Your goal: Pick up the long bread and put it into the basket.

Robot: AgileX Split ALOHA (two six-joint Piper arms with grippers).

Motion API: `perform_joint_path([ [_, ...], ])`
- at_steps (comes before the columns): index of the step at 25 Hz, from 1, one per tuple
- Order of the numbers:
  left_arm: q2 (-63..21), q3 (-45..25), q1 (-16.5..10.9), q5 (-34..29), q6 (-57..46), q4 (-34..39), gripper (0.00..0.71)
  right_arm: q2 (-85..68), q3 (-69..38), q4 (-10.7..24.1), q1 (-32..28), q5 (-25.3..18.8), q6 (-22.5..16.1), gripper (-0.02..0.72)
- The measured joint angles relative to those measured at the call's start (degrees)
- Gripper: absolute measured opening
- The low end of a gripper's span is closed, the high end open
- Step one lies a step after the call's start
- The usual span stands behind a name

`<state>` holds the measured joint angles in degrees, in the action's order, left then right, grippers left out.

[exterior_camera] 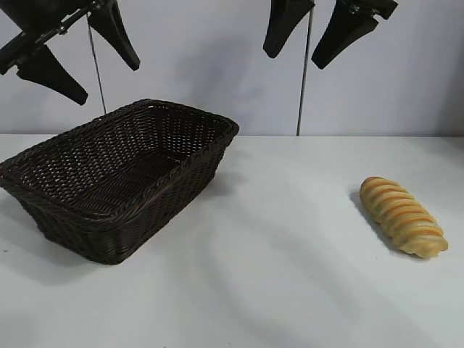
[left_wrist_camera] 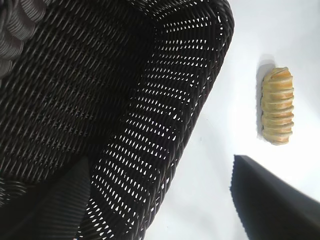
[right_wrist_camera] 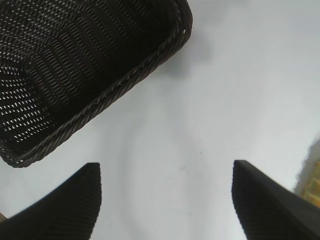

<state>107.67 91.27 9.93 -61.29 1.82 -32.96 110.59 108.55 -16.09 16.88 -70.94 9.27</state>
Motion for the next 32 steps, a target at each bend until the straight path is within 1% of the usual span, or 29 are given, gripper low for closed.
perform_joint_path([
  [10, -0.7, 0.0, 0.0, -6.11, -0.66, 0.69, 0.565, 0.0, 0.0, 0.0, 0.0, 0.0, 0.0, 0.529],
  [20, -9.18, 0.0, 0.0, -9.04, -3.06, 4.49, 0.565, 0.0, 0.0, 0.0, 0.0, 0.01, 0.0, 0.529],
  [27, -12.86, 0.0, 0.0, -9.42, -6.73, 7.18, 0.565, 0.0, 0.0, 0.0, 0.0, 0.01, 0.0, 0.529],
  [30, -14.24, -0.98, 0.0, -9.42, -7.74, 7.24, 0.565, 0.0, 0.0, 0.0, 0.0, 0.01, 0.0, 0.529],
  [32, -15.65, -2.95, 0.0, -9.42, -8.39, 7.77, 0.565, 0.0, 0.0, 0.0, 0.0, 0.01, 0.0, 0.529],
])
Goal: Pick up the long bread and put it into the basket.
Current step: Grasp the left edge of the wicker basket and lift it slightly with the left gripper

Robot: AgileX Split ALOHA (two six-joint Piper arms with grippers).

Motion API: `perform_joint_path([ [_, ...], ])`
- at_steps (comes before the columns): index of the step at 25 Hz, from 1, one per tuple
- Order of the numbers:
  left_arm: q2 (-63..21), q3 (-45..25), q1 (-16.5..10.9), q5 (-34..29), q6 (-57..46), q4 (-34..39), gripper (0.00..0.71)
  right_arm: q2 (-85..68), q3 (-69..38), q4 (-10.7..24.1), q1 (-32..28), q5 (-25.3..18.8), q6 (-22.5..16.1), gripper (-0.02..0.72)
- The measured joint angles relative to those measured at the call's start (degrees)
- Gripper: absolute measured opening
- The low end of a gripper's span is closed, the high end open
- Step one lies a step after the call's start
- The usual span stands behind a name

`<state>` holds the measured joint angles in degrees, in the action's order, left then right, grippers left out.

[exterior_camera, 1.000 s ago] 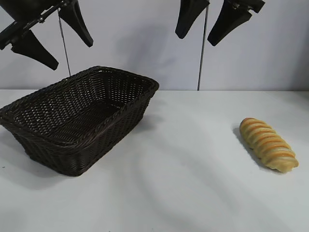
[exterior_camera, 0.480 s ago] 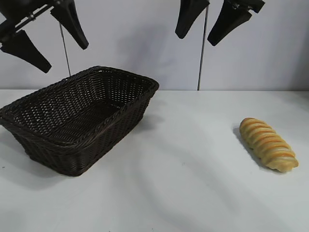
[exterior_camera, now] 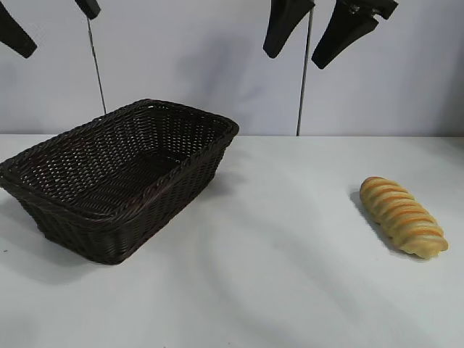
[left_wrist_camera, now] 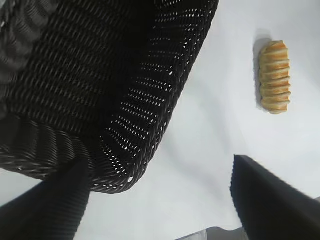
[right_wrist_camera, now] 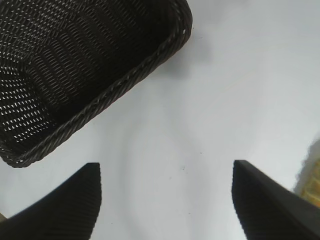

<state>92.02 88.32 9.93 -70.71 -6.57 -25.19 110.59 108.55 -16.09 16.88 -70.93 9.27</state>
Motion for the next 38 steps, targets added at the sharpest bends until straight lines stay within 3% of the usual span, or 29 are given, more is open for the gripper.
perform_joint_path([
  [5, -4.76, -9.34, 0.0, 4.15, -2.6, 0.37, 0.565, 0.0, 0.0, 0.0, 0.0, 0.0, 0.0, 0.529],
  [17, -7.97, -31.81, 0.0, 24.49, -19.84, 0.32, 0.565, 0.0, 0.0, 0.0, 0.0, -0.07, 0.0, 0.529],
  [24, -7.97, -37.49, 0.0, 33.17, -27.79, 0.32, 0.565, 0.0, 0.0, 0.0, 0.0, -0.07, 0.0, 0.529],
  [38, 0.02, -38.53, 0.0, 39.16, -28.66, -0.35, 0.565, 0.0, 0.0, 0.0, 0.0, -0.07, 0.0, 0.529],
])
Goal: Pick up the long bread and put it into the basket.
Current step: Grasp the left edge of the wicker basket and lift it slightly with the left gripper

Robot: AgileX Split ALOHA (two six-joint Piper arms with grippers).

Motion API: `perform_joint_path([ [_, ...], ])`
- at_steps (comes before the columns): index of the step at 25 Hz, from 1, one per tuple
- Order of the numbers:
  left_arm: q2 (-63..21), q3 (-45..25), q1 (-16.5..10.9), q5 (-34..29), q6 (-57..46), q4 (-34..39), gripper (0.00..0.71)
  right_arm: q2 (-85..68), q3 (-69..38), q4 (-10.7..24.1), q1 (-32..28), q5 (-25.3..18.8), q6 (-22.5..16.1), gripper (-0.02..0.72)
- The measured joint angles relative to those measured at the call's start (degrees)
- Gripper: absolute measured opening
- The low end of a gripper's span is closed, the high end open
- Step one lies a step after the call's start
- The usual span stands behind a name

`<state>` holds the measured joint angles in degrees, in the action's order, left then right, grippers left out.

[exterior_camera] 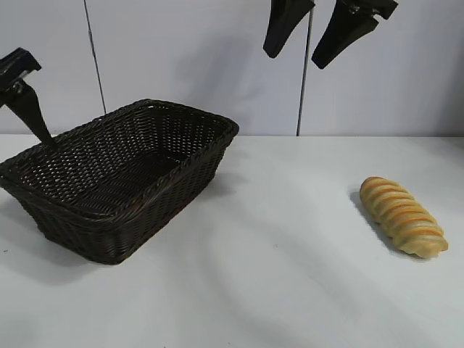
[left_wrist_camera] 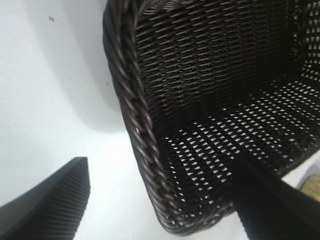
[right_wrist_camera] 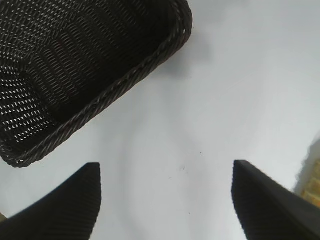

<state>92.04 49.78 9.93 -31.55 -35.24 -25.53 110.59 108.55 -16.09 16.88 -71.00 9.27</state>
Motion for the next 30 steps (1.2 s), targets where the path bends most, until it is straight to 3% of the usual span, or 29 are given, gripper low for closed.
perform_joint_path([
  [9, 8.05, 0.0, 0.59, 4.8, -0.02, -2.94, 0.565, 0.0, 0.0, 0.0, 0.0, 0.0, 0.0, 0.529],
  [15, 8.87, 0.24, 0.59, 6.79, 1.52, -4.64, 0.553, 0.0, 0.0, 0.0, 0.0, 0.06, 0.0, 0.529],
  [27, 8.82, 0.29, 0.59, 6.32, 1.8, -5.43, 0.111, 0.0, 0.0, 0.0, 0.0, 0.06, 0.0, 0.529],
  [30, 8.82, 0.29, 0.59, 5.67, 1.88, -5.26, 0.099, 0.0, 0.0, 0.0, 0.0, 0.06, 0.0, 0.529],
])
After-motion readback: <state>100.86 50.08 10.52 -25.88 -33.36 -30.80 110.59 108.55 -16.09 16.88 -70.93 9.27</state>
